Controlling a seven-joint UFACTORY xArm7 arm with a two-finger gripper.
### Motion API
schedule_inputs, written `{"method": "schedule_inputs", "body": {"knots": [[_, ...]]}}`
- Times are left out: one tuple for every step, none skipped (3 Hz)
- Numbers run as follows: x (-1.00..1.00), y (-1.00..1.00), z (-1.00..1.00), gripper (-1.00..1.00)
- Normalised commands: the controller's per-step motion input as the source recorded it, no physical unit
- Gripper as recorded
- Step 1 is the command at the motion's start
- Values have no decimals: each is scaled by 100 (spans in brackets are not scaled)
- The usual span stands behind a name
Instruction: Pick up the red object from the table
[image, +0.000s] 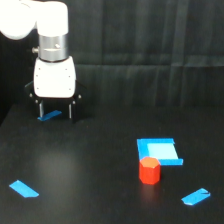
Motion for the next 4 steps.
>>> {"method": "schedule_inputs", "body": {"knots": [[85,-66,-39,100],[99,-64,-44,97],[100,-58,-53,98],[92,-49,-29,100]]}}
